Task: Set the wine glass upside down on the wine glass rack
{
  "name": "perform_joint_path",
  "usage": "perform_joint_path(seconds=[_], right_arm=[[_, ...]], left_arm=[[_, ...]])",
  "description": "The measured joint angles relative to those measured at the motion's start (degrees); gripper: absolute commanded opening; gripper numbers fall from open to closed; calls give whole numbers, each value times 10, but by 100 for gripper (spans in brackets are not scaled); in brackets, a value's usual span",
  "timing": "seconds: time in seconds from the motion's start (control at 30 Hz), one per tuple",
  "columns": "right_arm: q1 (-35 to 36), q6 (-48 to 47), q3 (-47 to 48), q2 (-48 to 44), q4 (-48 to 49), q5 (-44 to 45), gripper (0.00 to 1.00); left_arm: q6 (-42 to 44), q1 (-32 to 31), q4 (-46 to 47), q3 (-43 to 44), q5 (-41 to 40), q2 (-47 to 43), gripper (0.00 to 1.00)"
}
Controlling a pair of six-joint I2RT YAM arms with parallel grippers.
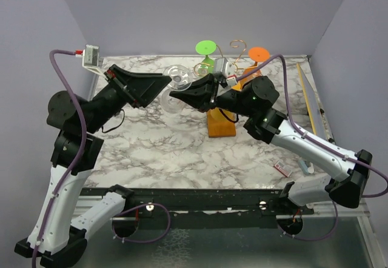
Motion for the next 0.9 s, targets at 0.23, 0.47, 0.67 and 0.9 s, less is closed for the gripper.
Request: perform_joint_path(seconds=[0.23, 0.47, 0.67, 0.9], right_arm=[[0, -31, 6, 36, 1, 0, 1], [0, -53, 6, 46, -3, 6, 1], [0, -66, 6, 47, -2, 11, 1], [0, -76, 6, 55, 7, 13, 16]], left_arm=[[-62, 0, -60, 21, -39, 48, 41], [-70, 0, -91, 20, -85, 42, 21], [-69, 0, -107, 31, -97, 39, 0], [-72, 0, -129, 46, -97, 49, 0]])
